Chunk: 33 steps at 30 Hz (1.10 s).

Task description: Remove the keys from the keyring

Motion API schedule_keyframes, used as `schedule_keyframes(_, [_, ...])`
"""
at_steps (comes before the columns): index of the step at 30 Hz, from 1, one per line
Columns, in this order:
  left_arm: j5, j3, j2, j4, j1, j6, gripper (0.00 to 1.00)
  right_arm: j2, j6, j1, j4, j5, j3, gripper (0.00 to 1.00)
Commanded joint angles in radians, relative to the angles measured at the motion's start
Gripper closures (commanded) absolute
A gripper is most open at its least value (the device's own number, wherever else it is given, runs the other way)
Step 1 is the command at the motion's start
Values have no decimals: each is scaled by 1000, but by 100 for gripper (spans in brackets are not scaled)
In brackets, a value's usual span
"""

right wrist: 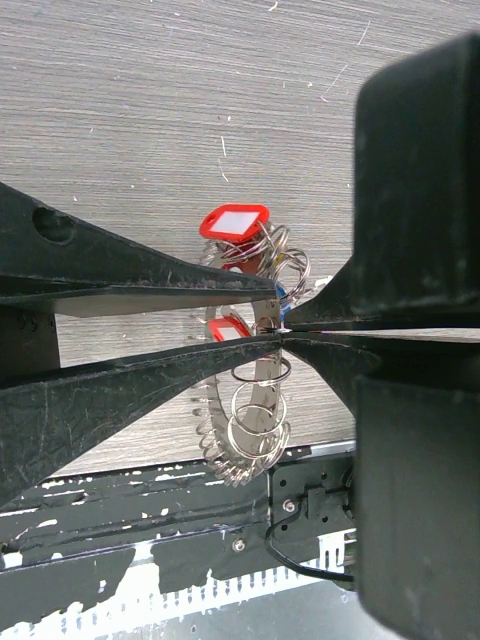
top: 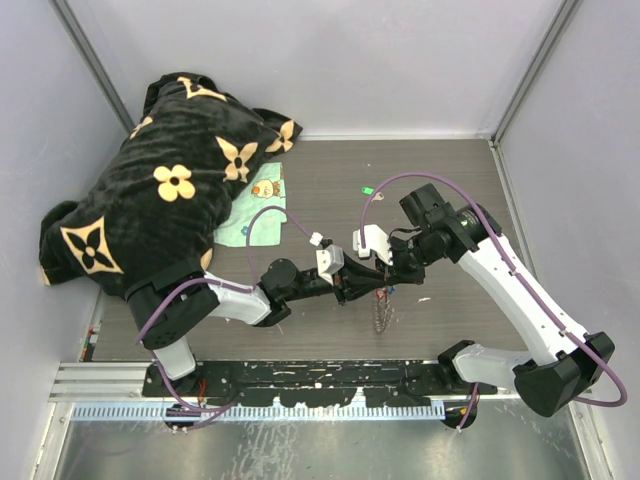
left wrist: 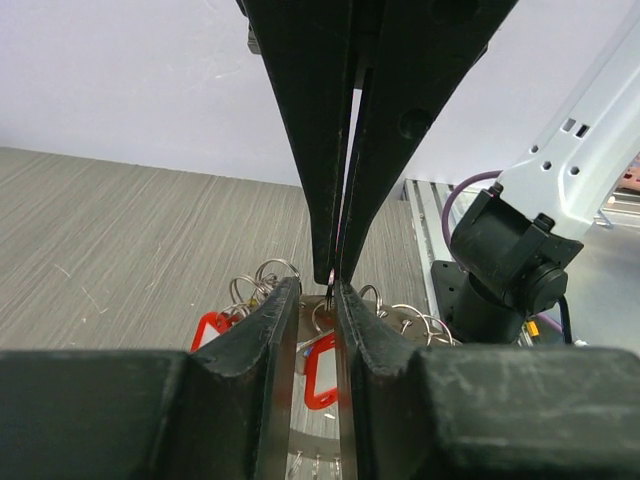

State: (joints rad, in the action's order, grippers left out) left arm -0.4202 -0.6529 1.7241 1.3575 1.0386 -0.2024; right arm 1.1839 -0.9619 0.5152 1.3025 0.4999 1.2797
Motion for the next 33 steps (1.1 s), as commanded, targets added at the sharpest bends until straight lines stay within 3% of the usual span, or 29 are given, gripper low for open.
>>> schedule_keyframes(1, [23, 17, -47, 74, 3, 14, 75, -36, 16, 4, -32, 31, 17, 99])
schedule_keyframes(6, [54, 57, -97, 73, 3, 47, 70, -41, 17, 4, -32, 32, 17, 99])
schedule_keyframes(23, [41, 34, -88, 74, 3, 60, 73, -40, 10, 4, -26, 54, 21, 99])
schedule_keyframes(33, [-46, 7, -68, 73, 4, 18, 79, -34, 12, 5, -26, 58, 28, 99])
